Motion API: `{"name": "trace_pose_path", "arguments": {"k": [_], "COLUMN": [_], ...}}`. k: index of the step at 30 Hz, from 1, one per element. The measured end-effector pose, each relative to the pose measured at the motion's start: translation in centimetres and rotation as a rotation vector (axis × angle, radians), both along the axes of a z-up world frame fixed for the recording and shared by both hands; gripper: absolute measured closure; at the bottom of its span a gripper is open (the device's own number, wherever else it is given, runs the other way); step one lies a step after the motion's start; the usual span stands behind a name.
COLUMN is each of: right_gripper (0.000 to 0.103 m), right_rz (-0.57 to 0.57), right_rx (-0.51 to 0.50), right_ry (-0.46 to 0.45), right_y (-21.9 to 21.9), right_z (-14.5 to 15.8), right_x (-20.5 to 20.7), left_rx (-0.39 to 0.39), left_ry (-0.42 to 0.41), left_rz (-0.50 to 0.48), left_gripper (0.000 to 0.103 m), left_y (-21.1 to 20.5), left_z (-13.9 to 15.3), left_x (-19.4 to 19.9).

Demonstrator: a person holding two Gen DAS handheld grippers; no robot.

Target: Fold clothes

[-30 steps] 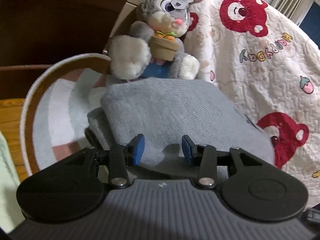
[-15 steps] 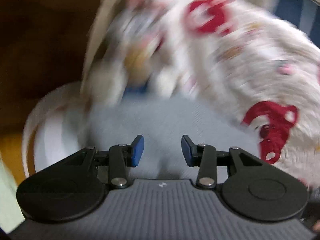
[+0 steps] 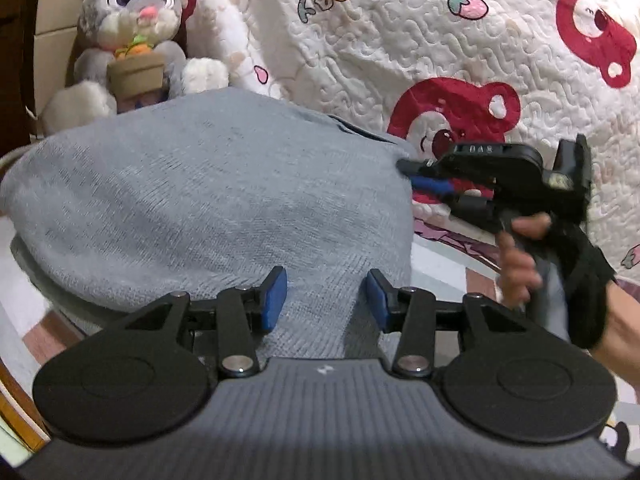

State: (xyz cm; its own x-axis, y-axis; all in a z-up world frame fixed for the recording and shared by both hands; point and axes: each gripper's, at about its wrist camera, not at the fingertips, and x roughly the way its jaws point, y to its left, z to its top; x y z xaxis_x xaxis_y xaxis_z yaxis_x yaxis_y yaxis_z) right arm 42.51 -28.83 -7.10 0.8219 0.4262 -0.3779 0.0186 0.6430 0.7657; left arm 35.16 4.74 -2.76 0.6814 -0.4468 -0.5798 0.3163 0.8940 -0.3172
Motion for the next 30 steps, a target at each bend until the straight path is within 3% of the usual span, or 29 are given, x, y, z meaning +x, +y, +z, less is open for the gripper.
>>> {"name": "trace_pose_path", "arguments": {"k": [4, 7, 10, 13, 19, 24, 27, 30], "right_gripper": [0.087, 0.082, 0.069, 0.058, 0.054, 0.052, 0.045, 0.043], "right_rz": [-0.051, -0.043, -0.022, -0.006, 0.109, 0.151, 0.15, 0.14], "right_rx": [-0.124, -0.238, -0.291, -0.348, -0.501, -0.601, -0.65, -0.668], "right_ry": [-0.017, -0.037, -0.055, -0.053, -0.049, -0.128, -0.164, -0.18], "right_y": [-0.7, -0.2, -0.1, 0.0, 1.1, 1.8, 1.9, 2.0], "right_z": [1.5, 2.1, 1.8, 1.2, 1.6, 4.6, 5.9, 6.5], "right_x": [-0.3, -2.9, -6.2, -9.5, -14.4, -18.1, -20.2, -22.5], "left_rx": [-0.028, -0.016, 0.006, 0.062, 0.183, 0.328, 0.305, 0.324], "left_ry": [0.023, 0.026, 0.019, 0.003, -0.026, -0.046, -0.054, -0.075], "left_rz": [0.006, 0.02, 0.044, 0.058, 0.087, 0.075, 0.046, 0.066], "left_gripper": [0.06, 0.059, 0.053, 0.045, 0.016, 0.015, 0.011, 0.007], "left_y": [0.6, 0.1, -0.7, -2.0, -4.8, -8.3, -9.0, -9.5], "left_z": [0.0, 0.2, 0.5, 1.0, 2.6, 3.4, 3.8, 2.4], "left_x": [0.4, 0.4, 0.6, 0.1, -1.4, -3.7, -6.1, -8.5]}}
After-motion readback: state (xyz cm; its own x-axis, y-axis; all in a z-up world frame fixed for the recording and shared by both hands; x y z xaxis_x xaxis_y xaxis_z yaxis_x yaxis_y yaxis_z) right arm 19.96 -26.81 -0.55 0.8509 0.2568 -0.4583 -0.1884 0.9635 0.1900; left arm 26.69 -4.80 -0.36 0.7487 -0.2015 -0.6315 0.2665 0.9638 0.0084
